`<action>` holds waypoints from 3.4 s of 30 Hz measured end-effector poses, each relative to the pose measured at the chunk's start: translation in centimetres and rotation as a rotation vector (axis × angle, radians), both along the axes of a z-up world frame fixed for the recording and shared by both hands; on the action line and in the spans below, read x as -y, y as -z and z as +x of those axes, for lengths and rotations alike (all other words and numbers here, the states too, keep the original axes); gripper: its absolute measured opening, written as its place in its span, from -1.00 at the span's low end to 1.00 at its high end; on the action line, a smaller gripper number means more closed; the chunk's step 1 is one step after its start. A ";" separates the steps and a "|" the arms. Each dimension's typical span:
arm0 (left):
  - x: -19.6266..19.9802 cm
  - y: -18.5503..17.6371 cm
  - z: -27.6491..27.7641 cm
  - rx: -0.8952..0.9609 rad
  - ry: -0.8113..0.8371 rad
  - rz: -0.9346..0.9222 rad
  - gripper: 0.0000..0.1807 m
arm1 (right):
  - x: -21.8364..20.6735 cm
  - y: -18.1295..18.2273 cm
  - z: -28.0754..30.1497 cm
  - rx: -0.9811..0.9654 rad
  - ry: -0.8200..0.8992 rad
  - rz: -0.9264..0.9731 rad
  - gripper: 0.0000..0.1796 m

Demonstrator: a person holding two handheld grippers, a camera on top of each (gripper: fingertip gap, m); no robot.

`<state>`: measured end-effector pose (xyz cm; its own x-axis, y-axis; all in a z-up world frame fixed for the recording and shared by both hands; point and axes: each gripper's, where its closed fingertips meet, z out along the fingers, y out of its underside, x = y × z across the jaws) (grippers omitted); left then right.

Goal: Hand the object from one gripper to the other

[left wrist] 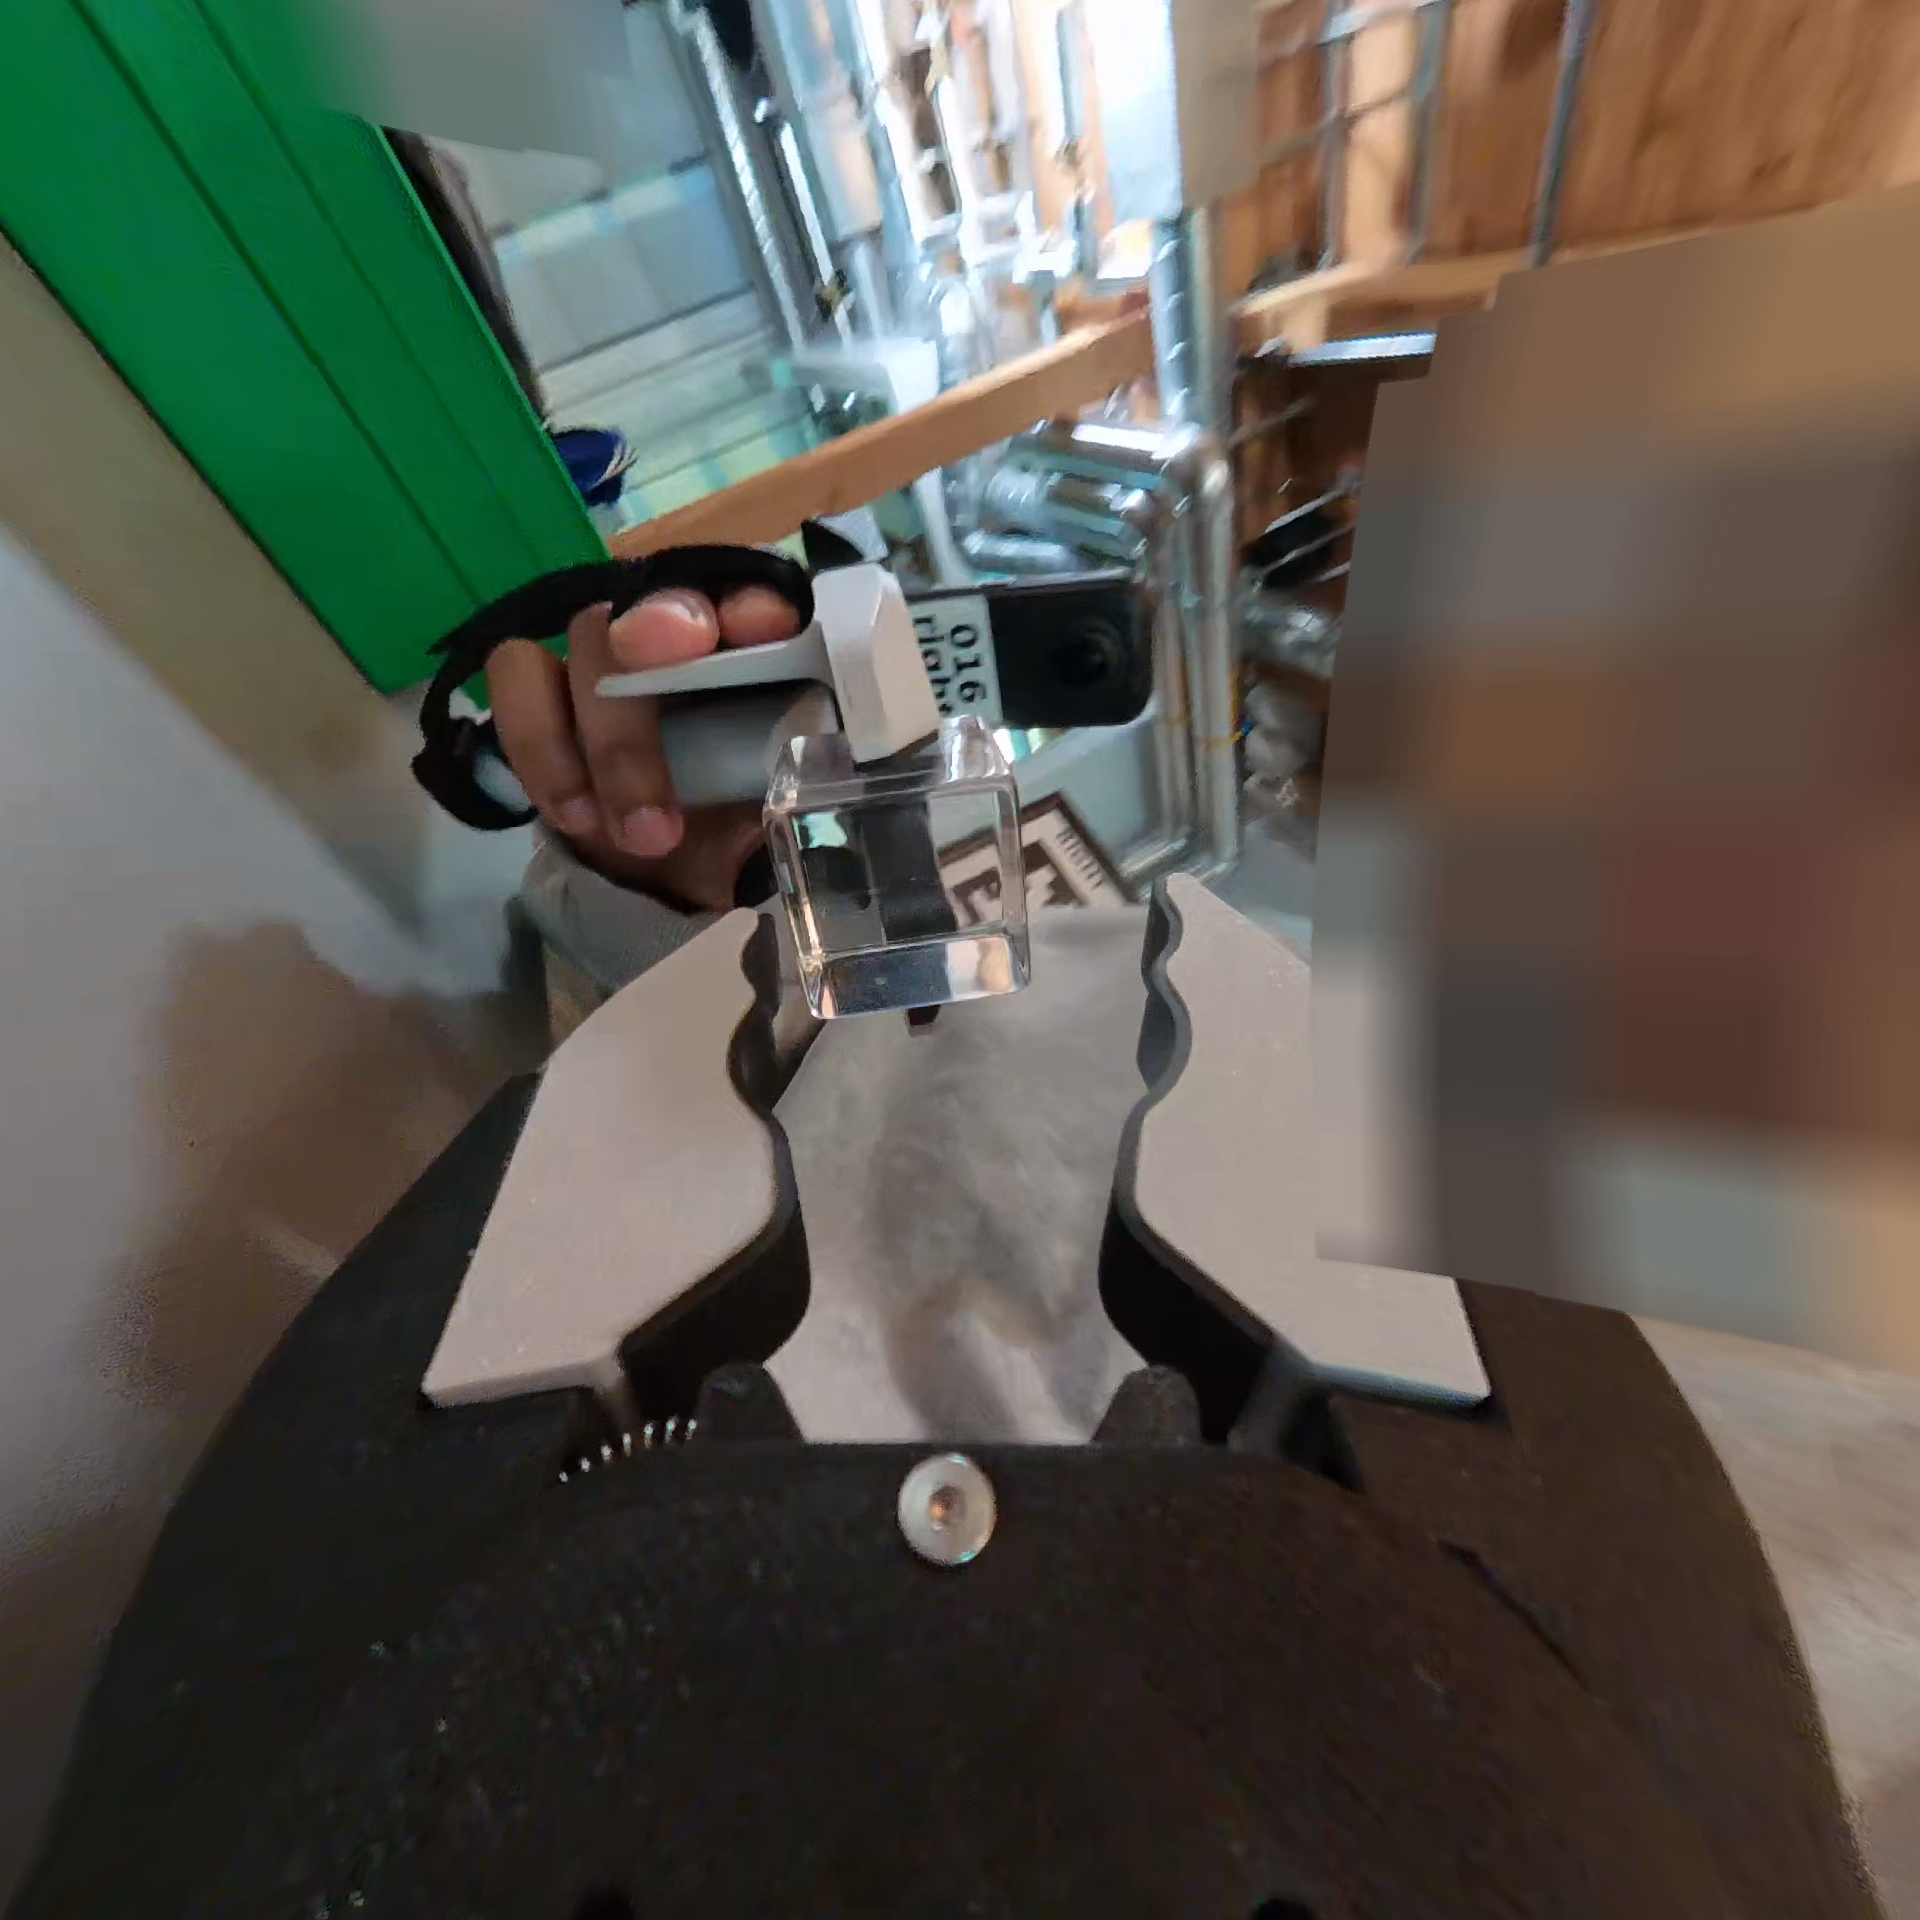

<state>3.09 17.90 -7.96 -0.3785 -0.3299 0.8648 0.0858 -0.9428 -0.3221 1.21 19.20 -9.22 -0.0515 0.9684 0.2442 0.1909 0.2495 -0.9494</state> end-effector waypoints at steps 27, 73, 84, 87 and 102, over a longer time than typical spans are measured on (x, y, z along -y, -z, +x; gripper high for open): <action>-3.6 1.9 -2.1 -0.555 -0.490 0.727 -0.50 | -4.1 -3.3 1.8 -0.309 0.055 -0.598 -0.15; -4.0 1.5 -2.2 -0.503 -0.536 0.525 -0.24 | -4.5 0.1 1.1 -0.123 0.151 -0.505 -0.49; -0.1 0.1 0.3 -0.047 -0.079 0.062 -0.20 | -0.7 0.0 -0.3 -0.064 0.020 0.099 -0.50; 0.0 0.5 0.6 -0.091 -0.096 0.095 -0.26 | 0.0 0.8 -0.8 -0.013 0.007 0.177 -0.50; -1.6 1.6 -0.4 -0.318 -0.258 0.294 -0.49 | -1.9 -0.5 -0.4 -0.123 0.082 -0.094 0.04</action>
<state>2.64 19.49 -9.58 0.0151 -0.6250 0.7805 0.1585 -0.7692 -0.6190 0.76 21.14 -8.72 0.0536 0.9869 0.1522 0.0875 0.1472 -0.9852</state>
